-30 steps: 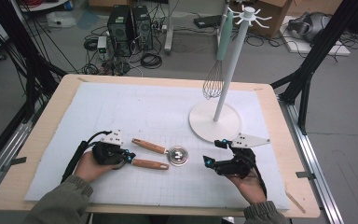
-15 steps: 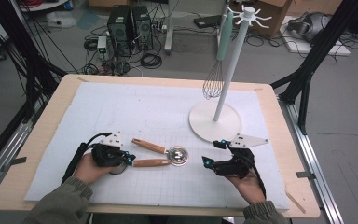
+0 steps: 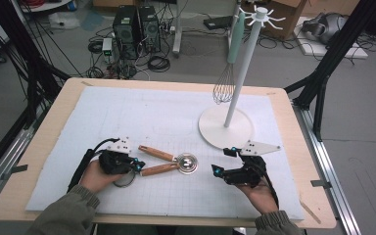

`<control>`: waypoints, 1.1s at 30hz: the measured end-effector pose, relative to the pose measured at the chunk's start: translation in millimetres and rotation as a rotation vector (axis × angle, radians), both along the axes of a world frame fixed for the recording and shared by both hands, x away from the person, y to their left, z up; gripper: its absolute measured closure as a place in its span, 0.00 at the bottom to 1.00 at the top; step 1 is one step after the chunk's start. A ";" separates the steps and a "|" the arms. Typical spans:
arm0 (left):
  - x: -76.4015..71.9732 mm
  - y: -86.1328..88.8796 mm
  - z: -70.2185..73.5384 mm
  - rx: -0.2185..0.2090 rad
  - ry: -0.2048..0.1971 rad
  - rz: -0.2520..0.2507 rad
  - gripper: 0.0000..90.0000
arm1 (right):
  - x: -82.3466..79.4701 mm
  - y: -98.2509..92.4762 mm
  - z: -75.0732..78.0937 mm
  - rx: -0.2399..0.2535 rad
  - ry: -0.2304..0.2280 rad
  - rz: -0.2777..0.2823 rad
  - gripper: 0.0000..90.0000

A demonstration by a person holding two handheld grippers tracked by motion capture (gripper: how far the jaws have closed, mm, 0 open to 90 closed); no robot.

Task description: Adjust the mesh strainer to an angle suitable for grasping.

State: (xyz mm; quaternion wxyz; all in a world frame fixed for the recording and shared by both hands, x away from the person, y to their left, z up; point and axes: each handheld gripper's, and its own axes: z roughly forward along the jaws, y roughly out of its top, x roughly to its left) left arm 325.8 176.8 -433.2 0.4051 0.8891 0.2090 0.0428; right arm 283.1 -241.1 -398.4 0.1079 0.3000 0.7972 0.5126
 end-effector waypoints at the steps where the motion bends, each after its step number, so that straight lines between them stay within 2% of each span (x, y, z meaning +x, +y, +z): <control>1: 0.7 -0.9 0.1 -0.001 0.001 -0.002 0.99 | 0.2 0.2 -0.2 -0.001 -0.002 0.001 0.24; 6: 3.6 -3.8 -3.5 0.013 0.012 -0.005 0.99 | 0.1 0.3 -0.2 -0.001 -0.001 0.001 0.24; 16: 2.3 -9.0 -3.8 0.010 0.019 -0.027 0.99 | 0.2 1.3 -1.5 -0.003 0.004 0.007 0.24; 23: -0.1 -17.1 -3.0 0.006 0.024 -0.078 0.99 | 0.3 1.8 -2.1 -0.005 0.002 0.011 0.24; 25: -0.6 -18.6 -3.7 0.005 0.026 -0.077 0.99 | 0.2 1.9 -2.3 -0.004 0.000 0.011 0.24; 33: -5.0 -24.2 -3.6 0.019 0.026 -0.126 0.99 | 0.3 4.1 -5.0 -0.008 0.010 0.018 0.24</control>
